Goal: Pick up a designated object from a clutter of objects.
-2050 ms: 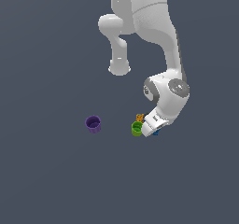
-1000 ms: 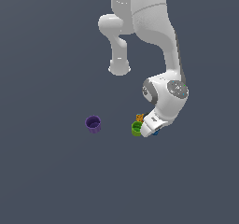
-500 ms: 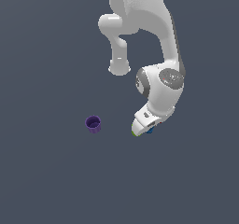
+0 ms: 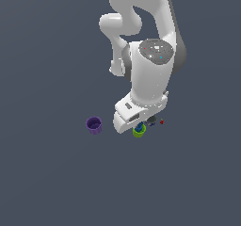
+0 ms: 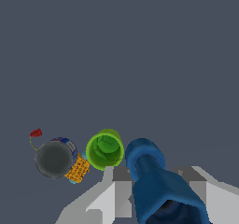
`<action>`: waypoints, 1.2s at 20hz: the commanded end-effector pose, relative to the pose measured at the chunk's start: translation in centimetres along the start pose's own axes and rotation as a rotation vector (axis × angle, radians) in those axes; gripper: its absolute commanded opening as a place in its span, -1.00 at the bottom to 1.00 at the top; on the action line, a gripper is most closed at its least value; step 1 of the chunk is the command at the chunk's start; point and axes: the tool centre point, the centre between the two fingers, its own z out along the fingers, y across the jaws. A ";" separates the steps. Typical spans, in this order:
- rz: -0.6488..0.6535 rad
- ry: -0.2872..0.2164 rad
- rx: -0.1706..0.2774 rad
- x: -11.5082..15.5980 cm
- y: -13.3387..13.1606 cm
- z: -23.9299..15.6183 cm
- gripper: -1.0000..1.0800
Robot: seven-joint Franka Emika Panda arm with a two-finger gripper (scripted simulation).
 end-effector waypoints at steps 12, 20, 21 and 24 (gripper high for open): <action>0.000 0.000 0.000 -1.5 10.1 -12.4 -1.00; 0.000 -0.001 -0.001 -1.8 14.1 -17.1 -1.00; 0.001 -0.001 -0.001 -1.9 14.5 -17.5 -1.00; 0.001 -0.001 -0.001 -1.9 15.4 -18.5 -1.00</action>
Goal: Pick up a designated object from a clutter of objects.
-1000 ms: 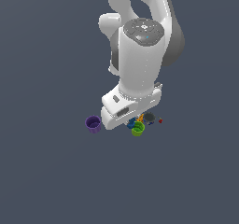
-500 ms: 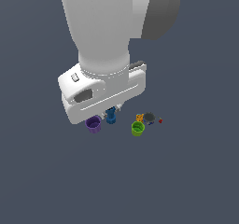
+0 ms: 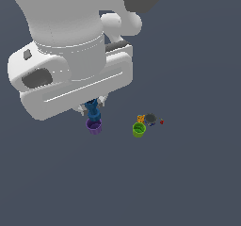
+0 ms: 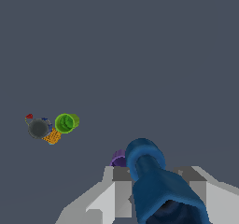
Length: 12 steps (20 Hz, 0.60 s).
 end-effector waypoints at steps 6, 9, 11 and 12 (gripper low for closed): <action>0.000 -0.001 0.000 0.0 1.5 -1.8 -1.00; 0.000 -0.001 0.000 0.0 1.8 -2.1 -1.00; 0.000 -0.001 0.000 0.0 1.9 -2.1 -1.00; 0.000 -0.001 0.000 0.0 1.9 -2.1 -1.00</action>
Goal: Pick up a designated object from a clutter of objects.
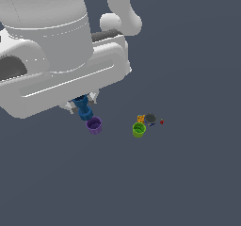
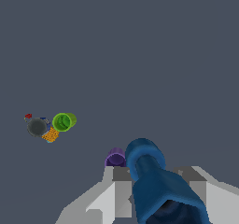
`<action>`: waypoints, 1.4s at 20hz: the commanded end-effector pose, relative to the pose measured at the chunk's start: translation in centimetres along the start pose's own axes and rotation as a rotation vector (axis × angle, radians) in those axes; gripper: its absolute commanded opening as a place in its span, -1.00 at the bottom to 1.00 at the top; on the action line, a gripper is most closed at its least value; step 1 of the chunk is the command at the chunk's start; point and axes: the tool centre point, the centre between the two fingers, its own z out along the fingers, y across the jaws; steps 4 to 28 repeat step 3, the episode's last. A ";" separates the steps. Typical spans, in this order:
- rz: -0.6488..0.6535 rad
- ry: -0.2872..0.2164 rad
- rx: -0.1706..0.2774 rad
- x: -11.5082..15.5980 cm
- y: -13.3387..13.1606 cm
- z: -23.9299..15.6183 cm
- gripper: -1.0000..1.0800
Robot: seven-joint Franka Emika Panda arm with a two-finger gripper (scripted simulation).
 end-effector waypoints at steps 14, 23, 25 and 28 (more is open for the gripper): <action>0.000 0.000 0.000 0.1 0.0 0.0 -1.00; 0.000 0.000 0.000 0.1 0.0 0.0 -1.00; 0.000 0.000 0.000 0.1 0.0 0.0 -1.00; 0.000 0.000 0.000 0.1 0.0 0.0 -1.00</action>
